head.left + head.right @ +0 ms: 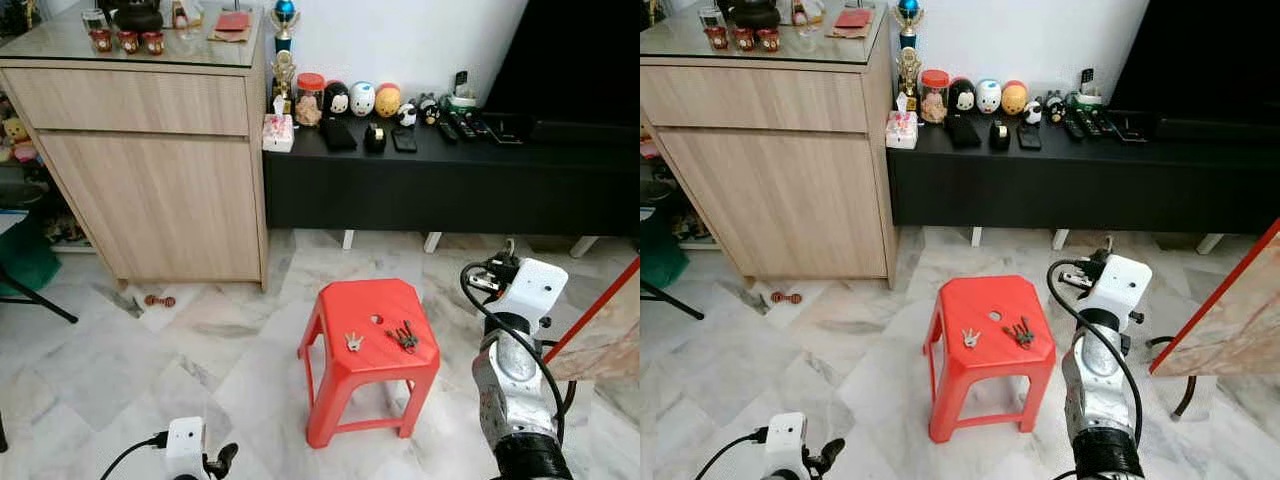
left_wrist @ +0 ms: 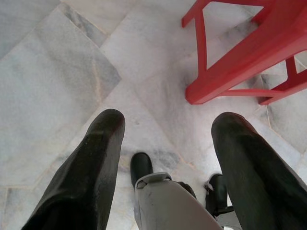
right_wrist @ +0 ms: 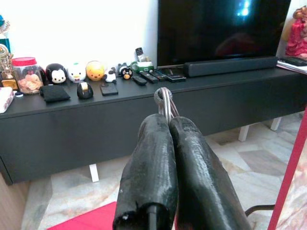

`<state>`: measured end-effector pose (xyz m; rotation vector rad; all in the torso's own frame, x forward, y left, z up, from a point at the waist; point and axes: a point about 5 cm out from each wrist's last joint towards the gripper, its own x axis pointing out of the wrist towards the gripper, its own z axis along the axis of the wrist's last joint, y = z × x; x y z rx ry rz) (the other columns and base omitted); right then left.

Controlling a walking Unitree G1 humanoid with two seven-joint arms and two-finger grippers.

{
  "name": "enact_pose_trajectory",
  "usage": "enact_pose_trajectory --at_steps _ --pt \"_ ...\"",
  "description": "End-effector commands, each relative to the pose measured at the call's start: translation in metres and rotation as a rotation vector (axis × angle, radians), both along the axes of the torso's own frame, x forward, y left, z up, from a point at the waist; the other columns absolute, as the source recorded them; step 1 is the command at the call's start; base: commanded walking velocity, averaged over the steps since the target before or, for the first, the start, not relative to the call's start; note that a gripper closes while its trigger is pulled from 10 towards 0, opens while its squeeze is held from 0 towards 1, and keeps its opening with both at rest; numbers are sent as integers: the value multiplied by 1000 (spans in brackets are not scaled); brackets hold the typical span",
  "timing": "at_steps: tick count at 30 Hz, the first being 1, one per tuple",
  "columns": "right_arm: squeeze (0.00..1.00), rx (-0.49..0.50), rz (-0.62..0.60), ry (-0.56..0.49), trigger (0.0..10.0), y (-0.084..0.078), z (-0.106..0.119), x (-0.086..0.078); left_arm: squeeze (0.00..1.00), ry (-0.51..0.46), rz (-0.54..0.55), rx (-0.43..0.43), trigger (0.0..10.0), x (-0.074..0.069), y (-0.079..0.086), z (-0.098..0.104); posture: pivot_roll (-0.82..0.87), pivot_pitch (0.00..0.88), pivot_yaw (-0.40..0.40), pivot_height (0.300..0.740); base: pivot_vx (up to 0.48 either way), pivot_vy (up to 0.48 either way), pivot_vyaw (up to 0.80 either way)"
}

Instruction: Hang keys on a hook

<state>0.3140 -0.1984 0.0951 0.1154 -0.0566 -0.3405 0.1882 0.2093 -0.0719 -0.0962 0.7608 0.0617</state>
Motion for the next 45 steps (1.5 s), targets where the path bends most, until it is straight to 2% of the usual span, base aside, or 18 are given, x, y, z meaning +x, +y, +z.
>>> enact_pose_trajectory --at_steps 1,27,33,45 --pt "0 -19 -27 -3 10000 -8 2 -3 0 18 -27 -3 10000 -3 -6 -3 20 0 -109 740 0 -424 0" --pt "0 -15 -87 -30 10000 -13 16 7 0 2 -31 -7 10000 2 -6 0 18 0 -97 740 0 -468 0" --pt "0 -25 -127 -23 10000 -19 18 7 0 -1 -33 -9 10000 3 -6 0 7 8 -89 740 0 -471 0" --pt "0 -28 -127 -21 10000 -18 17 8 0 -3 -39 -13 10000 3 -7 0 13 0 -92 740 0 -472 0"
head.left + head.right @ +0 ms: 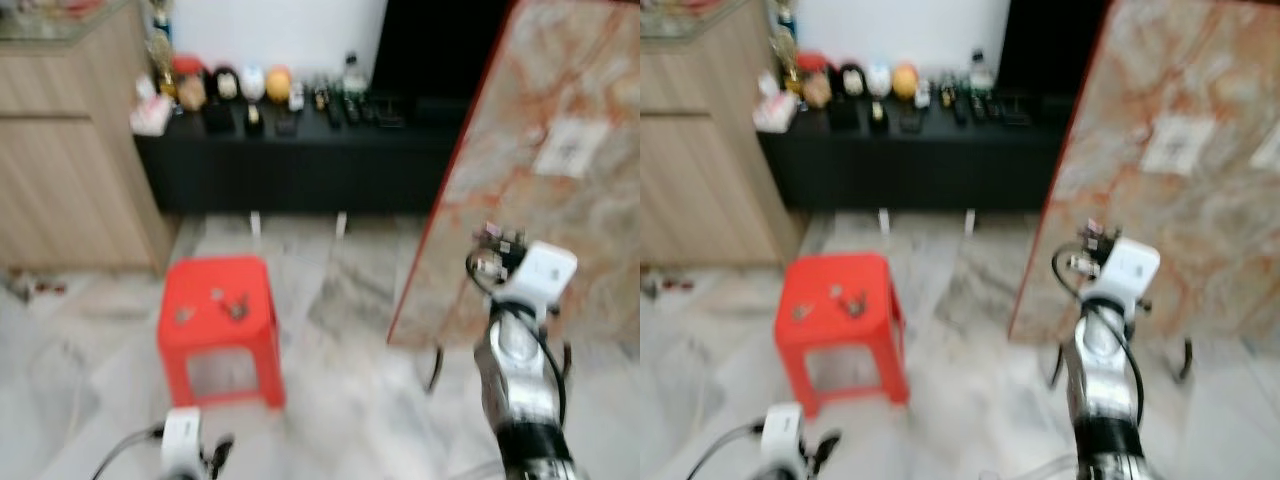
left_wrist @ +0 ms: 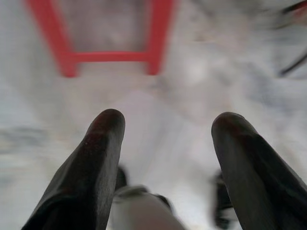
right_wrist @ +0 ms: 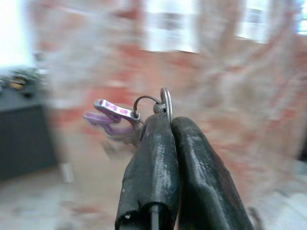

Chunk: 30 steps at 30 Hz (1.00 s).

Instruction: Hang keys on a hook

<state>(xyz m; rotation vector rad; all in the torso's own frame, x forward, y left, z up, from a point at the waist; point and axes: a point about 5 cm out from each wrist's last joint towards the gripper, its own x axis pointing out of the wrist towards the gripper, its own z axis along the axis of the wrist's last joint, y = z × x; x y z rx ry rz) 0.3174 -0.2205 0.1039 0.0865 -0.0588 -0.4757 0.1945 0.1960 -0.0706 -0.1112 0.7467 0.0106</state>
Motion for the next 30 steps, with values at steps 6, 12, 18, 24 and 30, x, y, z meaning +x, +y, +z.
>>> enact_pose_trajectory --at_steps 6,12,18,24,30 --pt "0 -11 13 -37 10000 5 12 9 0 17 -7 17 10000 -5 5 -2 10 0 -93 740 0 -472 0" --pt "0 -23 37 -43 10000 8 15 11 0 19 -8 19 10000 -4 2 -2 11 0 -97 740 0 -382 0" --pt "0 -22 46 -43 10000 11 16 14 0 19 0 18 10000 -3 2 -2 10 0 -101 740 0 0 0" --pt "0 -62 74 -33 10000 15 17 17 0 14 8 18 10000 -2 3 -1 7 0 -98 740 0 0 0" --pt "0 -96 74 -38 10000 16 19 19 0 16 11 20 10000 -1 4 -1 0 0 -91 740 0 0 0"
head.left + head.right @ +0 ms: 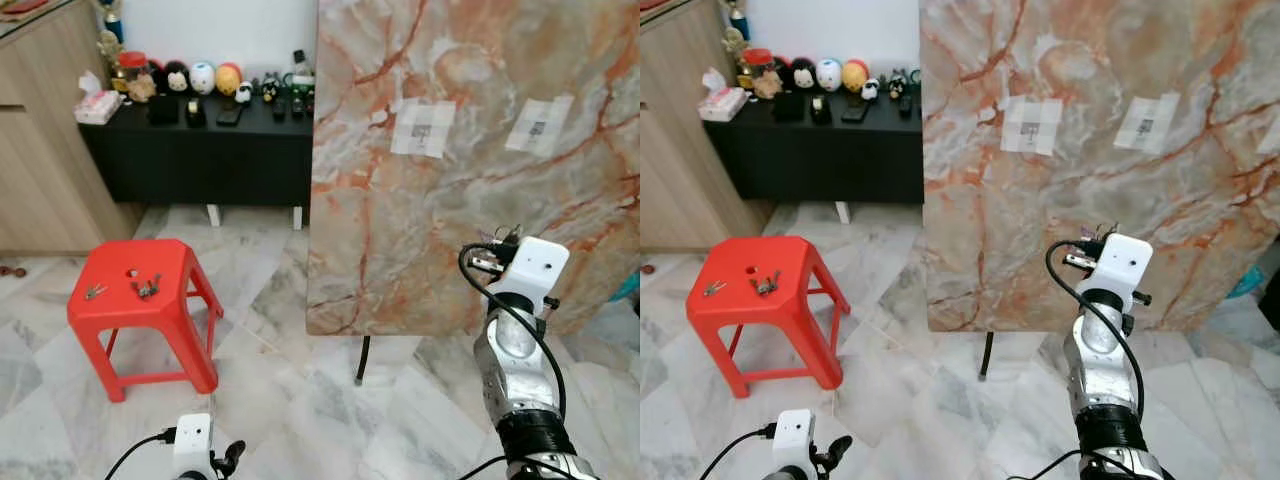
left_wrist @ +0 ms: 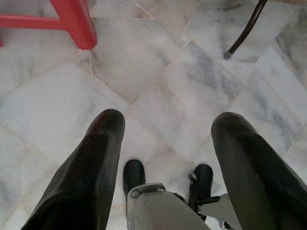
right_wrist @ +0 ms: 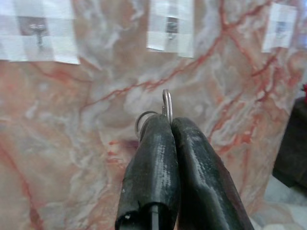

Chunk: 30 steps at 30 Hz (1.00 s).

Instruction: Hang keys on a hook

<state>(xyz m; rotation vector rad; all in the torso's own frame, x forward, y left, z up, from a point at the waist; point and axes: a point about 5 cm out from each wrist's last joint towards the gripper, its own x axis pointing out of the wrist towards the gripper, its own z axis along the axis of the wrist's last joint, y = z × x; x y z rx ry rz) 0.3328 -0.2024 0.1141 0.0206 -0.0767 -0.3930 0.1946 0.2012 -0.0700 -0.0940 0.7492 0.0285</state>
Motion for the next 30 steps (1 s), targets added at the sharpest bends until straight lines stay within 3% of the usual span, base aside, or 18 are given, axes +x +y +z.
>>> enact_pose_trajectory --at_steps 1,6,12,16,30 --pt "0 -41 8 -39 10000 0 10 4 0 13 2 -2 10000 -2 -1 -1 -2 0 -90 740 0 0 0" --pt "0 -150 37 -38 10000 9 13 7 0 5 12 -6 10000 -1 0 -1 0 0 -90 740 0 0 0" --pt "0 -167 14 -15 10000 8 8 8 0 7 15 -10 10000 -1 -1 -1 8 0 -95 740 0 0 0" --pt "0 -95 -3 -11 10000 5 5 7 0 8 18 -21 10000 -1 -2 -1 8 0 -100 740 0 0 0" --pt "0 -93 36 -26 10000 10 7 10 0 -5 5 -32 10000 3 -6 0 10 0 -105 740 0 0 0"
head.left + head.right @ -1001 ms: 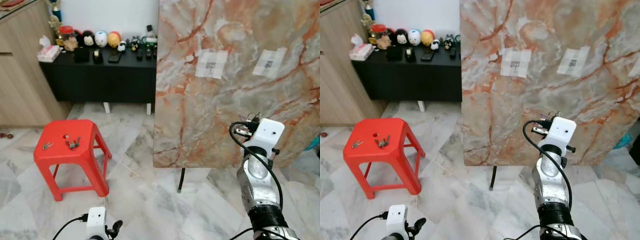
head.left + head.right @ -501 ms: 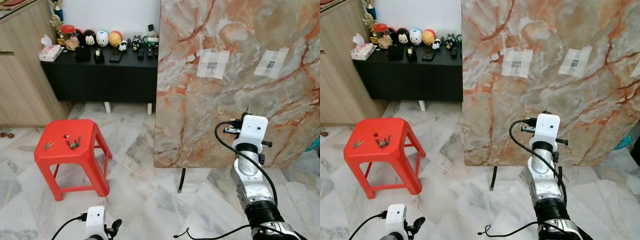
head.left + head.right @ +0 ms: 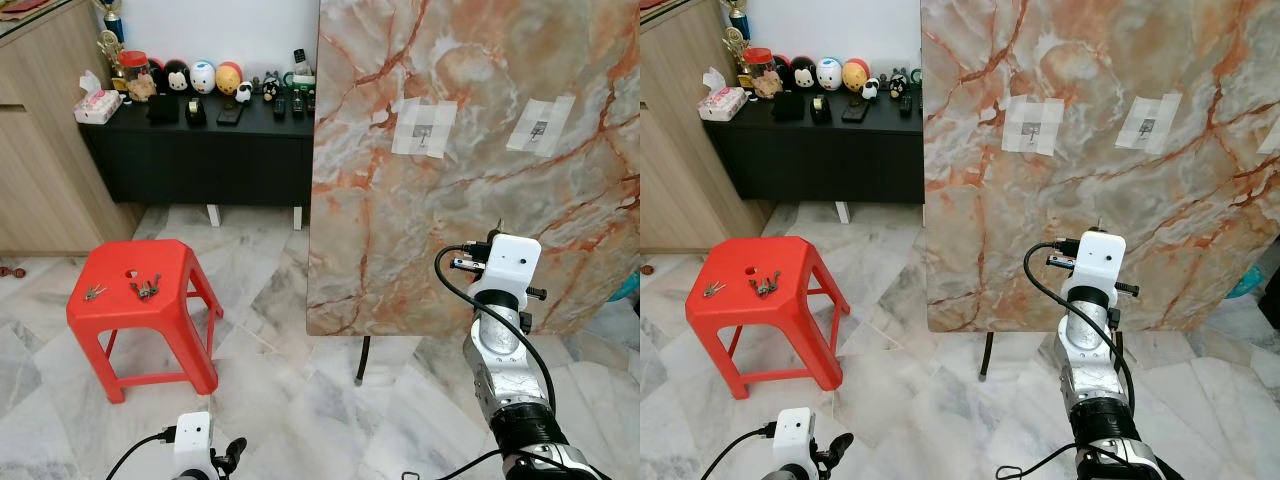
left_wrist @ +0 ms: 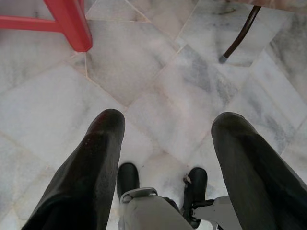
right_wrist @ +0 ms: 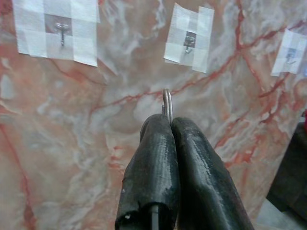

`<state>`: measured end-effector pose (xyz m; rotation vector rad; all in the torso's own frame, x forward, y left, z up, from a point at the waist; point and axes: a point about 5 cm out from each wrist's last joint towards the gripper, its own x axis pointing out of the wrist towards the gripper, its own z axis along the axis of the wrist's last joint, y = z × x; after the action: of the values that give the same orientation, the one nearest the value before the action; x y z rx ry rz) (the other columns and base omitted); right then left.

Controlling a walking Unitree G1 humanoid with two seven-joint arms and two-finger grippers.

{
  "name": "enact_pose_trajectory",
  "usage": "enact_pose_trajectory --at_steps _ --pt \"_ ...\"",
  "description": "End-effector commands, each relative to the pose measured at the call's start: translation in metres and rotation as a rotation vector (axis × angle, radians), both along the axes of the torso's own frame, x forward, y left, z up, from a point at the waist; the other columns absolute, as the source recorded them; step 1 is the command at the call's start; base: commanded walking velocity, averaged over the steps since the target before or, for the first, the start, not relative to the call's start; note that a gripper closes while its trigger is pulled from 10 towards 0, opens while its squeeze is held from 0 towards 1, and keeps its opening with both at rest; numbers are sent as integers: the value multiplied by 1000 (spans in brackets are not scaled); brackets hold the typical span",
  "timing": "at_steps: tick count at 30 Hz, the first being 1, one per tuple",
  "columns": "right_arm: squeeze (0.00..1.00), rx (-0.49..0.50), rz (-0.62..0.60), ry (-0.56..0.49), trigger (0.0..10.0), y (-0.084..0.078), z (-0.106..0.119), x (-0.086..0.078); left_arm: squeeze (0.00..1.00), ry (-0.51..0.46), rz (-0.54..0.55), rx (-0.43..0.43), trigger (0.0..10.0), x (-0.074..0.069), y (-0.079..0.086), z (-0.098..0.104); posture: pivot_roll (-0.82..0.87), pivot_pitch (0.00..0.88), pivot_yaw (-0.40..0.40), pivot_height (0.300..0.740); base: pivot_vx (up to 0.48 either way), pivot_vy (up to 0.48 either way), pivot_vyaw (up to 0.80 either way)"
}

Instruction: Hang keys on a hook

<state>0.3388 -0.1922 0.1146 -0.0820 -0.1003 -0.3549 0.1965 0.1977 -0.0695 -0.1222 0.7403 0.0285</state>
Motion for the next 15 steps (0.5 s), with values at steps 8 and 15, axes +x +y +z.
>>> enact_pose_trajectory --at_steps 8,15 --pt "0 67 33 -2 10000 4 0 3 0 3 5 -17 10000 1 -3 0 11 0 -105 740 235 0 0" --pt "0 90 76 8 10000 9 -1 4 0 3 12 -13 10000 1 -1 0 7 0 -101 740 297 0 0"
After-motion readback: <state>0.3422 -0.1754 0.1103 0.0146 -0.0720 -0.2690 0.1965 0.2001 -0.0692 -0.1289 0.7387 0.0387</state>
